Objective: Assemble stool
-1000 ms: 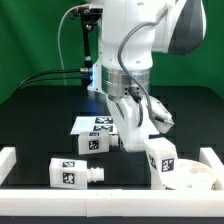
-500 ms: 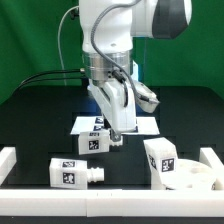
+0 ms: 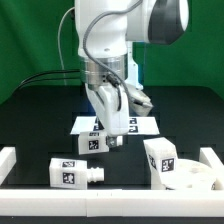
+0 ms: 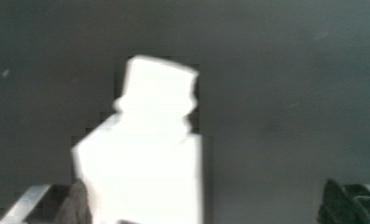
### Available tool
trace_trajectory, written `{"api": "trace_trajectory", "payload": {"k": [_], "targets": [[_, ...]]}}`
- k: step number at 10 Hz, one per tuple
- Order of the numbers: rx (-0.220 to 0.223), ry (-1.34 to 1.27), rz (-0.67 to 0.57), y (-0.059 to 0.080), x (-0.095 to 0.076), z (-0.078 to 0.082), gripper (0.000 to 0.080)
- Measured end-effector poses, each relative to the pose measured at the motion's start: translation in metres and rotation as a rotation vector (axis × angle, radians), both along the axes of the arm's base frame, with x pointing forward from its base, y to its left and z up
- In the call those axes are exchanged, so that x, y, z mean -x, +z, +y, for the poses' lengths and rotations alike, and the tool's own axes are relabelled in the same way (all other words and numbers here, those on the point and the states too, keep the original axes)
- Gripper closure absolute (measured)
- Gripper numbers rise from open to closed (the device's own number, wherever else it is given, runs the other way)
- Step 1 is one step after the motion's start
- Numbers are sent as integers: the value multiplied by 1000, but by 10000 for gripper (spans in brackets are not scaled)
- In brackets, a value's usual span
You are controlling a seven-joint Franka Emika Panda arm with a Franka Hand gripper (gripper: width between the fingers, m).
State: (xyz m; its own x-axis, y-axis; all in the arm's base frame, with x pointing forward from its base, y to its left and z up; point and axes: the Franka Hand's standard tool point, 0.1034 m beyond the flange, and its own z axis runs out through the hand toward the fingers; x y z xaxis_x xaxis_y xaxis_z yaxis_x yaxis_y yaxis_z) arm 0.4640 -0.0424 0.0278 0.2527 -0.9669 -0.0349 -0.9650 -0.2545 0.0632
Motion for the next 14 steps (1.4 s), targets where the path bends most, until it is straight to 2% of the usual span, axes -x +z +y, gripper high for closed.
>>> {"api": "trace_trajectory", "payload": {"k": [1,4,6,7,10,12,13,14], "targets": [[19,5,-1,-8,9,-8,151],[25,14,10,-13,12,-3,151],[25,18,12,-14,13,-3,418],[25,19,11,-14,13,-3,478],[24,24,11,-14,13,-2,477],[19,238,11,-9,27,23,478],[36,314,26,-12,29,21,478],[29,392,26,-12,28,18,476]]}}
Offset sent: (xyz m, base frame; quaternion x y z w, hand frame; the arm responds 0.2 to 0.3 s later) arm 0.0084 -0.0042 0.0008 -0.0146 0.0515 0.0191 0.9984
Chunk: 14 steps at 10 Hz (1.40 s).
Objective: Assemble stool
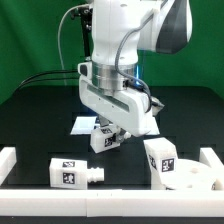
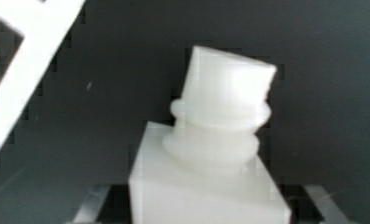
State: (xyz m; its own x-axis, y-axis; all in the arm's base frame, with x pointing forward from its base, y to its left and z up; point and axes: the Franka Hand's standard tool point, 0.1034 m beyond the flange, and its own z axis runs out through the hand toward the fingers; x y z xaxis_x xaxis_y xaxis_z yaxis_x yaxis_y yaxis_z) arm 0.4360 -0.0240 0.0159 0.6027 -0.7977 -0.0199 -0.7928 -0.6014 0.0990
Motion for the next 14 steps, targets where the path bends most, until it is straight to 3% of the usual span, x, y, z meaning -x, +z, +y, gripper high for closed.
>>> {"api": "trace_trajectory", "payload": {"k": [2,4,5,8,10,13,14], "targets": [[-3,192,-14,2,-2,4,476],[-16,607,-75,18,13,28,476],[1,712,-95,19,20,26,476],[-4,881,-72,17,22,23,476],[-22,1028,-53,7,35,10,476],[-28,1030,-48,3,37,12,475],[-28,1030,-48,2,37,12,249]]}}
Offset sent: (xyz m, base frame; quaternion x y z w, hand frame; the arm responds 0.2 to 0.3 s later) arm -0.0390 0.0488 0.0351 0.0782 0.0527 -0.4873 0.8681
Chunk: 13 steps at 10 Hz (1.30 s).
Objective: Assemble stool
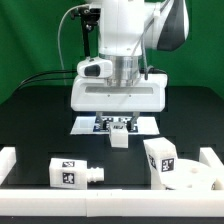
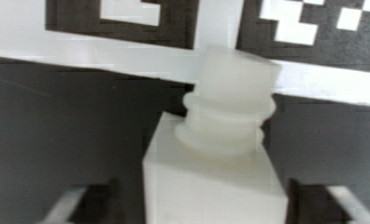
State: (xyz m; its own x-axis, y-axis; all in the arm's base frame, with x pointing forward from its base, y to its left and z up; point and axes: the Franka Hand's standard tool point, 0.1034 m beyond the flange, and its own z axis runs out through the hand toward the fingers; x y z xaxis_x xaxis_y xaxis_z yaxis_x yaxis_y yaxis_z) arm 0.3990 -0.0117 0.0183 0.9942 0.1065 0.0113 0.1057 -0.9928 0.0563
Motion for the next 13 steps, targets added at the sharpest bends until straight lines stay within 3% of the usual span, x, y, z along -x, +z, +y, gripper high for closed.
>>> {"api": "trace_trajectory", "payload": {"k": [1,2,4,5,7,13], "targets": [[-14,-3,35,-1,2,3,249],[-48,-3,100,8,-3,9,171],[-75,-43,292,35,-30,17,156],[-80,-50,358,41,-45,23,151],[-78,-53,479,35,-36,23,151],[-39,-137,870,18,-43,17,151]]}}
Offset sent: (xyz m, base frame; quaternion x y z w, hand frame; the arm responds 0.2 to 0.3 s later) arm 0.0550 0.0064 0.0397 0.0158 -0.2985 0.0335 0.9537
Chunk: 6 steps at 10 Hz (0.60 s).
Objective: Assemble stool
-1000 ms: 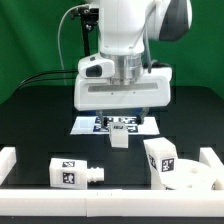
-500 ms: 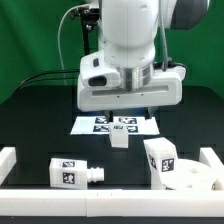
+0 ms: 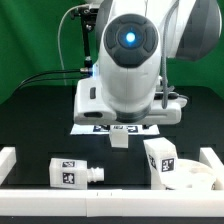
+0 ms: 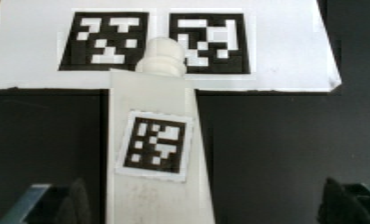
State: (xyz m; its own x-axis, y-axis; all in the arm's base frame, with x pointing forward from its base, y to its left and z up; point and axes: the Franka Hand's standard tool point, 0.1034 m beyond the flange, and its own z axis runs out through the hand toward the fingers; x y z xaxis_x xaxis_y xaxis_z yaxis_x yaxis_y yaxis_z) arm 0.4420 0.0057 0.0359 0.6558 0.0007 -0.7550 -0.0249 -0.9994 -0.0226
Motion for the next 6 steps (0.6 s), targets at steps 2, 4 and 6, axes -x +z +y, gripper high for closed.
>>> {"api": "trace_trajectory", "payload": {"k": [2,4,6], "targets": [[3,-8,58,-4,0,-4,151],[40,-55,84,-15,7,-16,151],[54,-62,63,-25,9,-17,151]]}}
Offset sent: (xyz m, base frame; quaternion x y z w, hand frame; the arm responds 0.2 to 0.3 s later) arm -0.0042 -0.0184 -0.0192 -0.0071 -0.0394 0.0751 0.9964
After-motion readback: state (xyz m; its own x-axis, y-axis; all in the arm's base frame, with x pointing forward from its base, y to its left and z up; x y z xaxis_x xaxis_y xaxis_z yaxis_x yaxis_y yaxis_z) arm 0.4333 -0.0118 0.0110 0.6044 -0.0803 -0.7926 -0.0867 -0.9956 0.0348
